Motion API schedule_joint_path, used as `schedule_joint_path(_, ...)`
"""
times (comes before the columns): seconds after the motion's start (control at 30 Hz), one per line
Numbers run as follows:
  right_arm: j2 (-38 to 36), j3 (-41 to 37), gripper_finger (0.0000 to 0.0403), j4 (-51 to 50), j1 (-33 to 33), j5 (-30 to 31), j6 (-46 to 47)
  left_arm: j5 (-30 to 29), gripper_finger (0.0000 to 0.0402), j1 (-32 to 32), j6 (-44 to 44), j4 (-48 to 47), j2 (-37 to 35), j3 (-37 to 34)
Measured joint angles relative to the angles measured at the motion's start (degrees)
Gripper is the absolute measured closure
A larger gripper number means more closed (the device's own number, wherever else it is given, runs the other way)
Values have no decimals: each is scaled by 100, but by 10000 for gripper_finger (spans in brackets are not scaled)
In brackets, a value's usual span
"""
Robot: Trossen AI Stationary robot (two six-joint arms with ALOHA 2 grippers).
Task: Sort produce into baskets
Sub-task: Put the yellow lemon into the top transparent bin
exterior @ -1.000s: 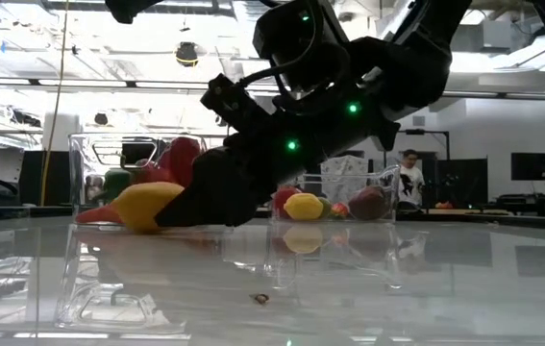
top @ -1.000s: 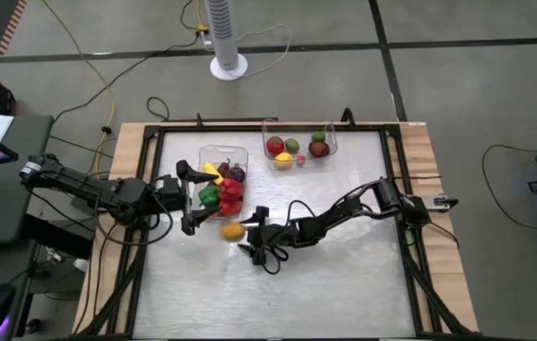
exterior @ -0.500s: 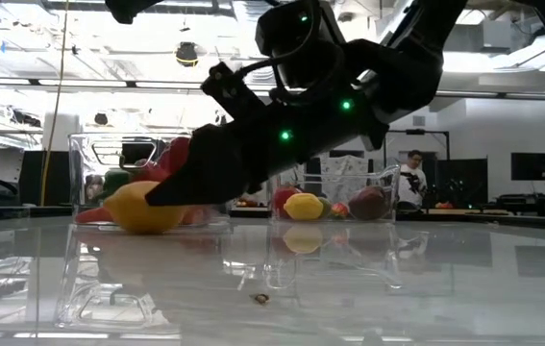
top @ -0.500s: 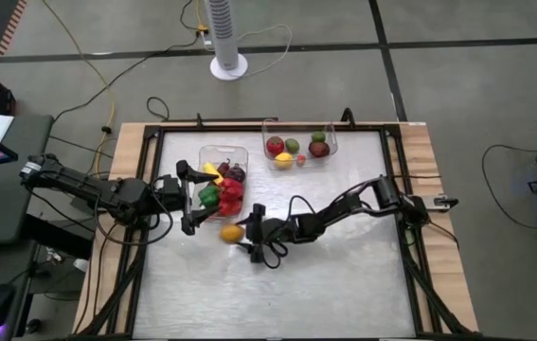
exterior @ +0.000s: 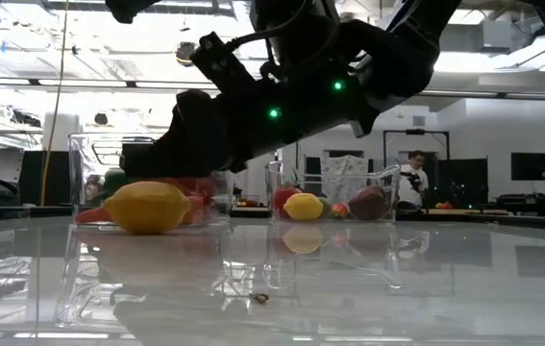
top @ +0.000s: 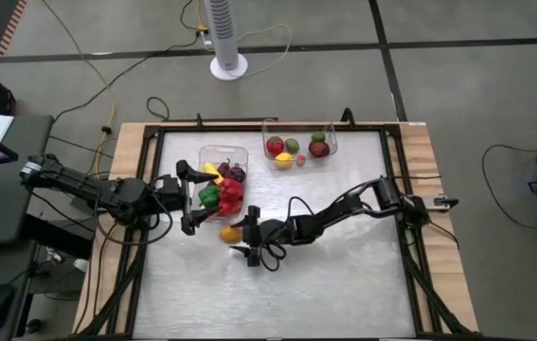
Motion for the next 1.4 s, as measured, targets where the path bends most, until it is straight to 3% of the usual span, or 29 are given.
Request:
schedule_joint_path(0.23, -3, 6, 91, 19, -98, 1, -73, 0, 15, 0, -4, 6, 0, 0)
schedule_joint_path(0.73, 742, 537, 91, 129, -79, -151, -206, 1, 15, -2, 8, -84, 2, 0)
schedule_joint_path(0.97, 742, 541, 115, 20, -121, -122, -126, 0, 15, -2, -12, -79, 2, 0)
schedule_joint_path(1.13, 649, 539, 145, -473, -118, 145, -267, 0, 15, -2, 7, -85, 2, 0)
schedule_joint_path(1.4, -385, 539, 177, -2188, -43, 197, -382, 0, 15, -2, 2, -119, 2, 0)
